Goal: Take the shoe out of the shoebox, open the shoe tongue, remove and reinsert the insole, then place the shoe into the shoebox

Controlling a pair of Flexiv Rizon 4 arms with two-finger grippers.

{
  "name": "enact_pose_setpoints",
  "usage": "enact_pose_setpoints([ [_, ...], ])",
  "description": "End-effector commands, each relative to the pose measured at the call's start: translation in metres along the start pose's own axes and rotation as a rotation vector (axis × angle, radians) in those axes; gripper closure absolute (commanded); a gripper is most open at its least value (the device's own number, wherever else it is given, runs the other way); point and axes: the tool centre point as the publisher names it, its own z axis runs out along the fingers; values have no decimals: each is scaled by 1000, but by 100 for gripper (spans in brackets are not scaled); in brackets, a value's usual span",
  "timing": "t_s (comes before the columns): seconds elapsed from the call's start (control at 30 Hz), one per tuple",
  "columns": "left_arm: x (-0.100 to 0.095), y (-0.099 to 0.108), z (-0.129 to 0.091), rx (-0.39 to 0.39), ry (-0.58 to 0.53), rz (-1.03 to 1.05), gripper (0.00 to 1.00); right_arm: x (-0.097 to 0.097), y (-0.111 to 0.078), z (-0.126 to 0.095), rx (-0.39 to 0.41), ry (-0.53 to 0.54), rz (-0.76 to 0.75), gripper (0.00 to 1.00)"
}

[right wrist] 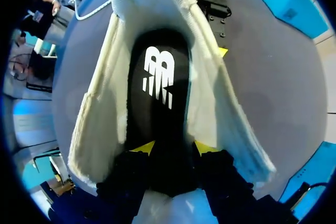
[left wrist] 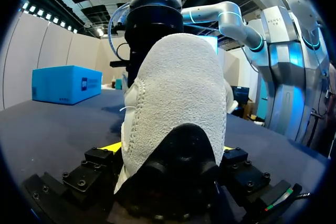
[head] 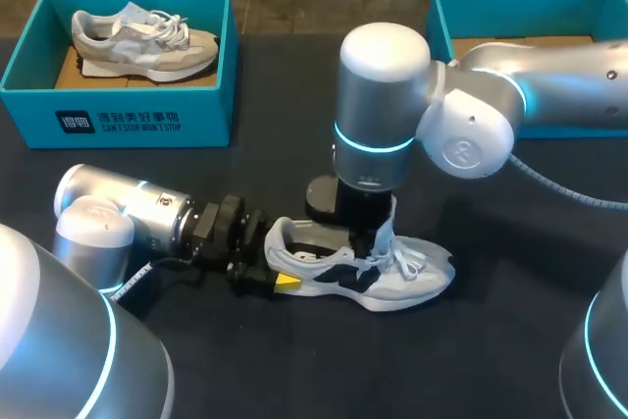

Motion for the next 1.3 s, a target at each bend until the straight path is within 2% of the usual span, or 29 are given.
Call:
enact_pose_setpoints([
  [0.03, 1, 2, 0, 1, 0, 1, 100, 6, 0, 12, 0, 9, 10, 56],
  [0.17, 1, 2, 0, 1, 0, 1, 100, 13, -1, 17, -3, 39, 26, 60],
  [0.23, 1, 2, 0, 1, 0, 1, 100, 17, -2, 19, -6, 59, 32, 70],
  [0.33, 1, 2, 0, 1, 0, 1, 100, 20, -2, 18, -4, 97, 41, 100],
  [0.53, 1, 2, 0, 1, 0, 1, 100, 28, -8, 10, -20, 117, 74, 100],
  [0.9, 1, 2, 0, 1, 0, 1, 100, 36, -21, -24, -211, 55, 56, 100],
  [1.07, 1, 2, 0, 1, 0, 1, 100, 35, -24, -38, -306, 26, -6, 100],
  [1.3, 1, 2, 0, 1, 0, 1, 100, 26, -21, -53, -365, 3, -69, 100],
])
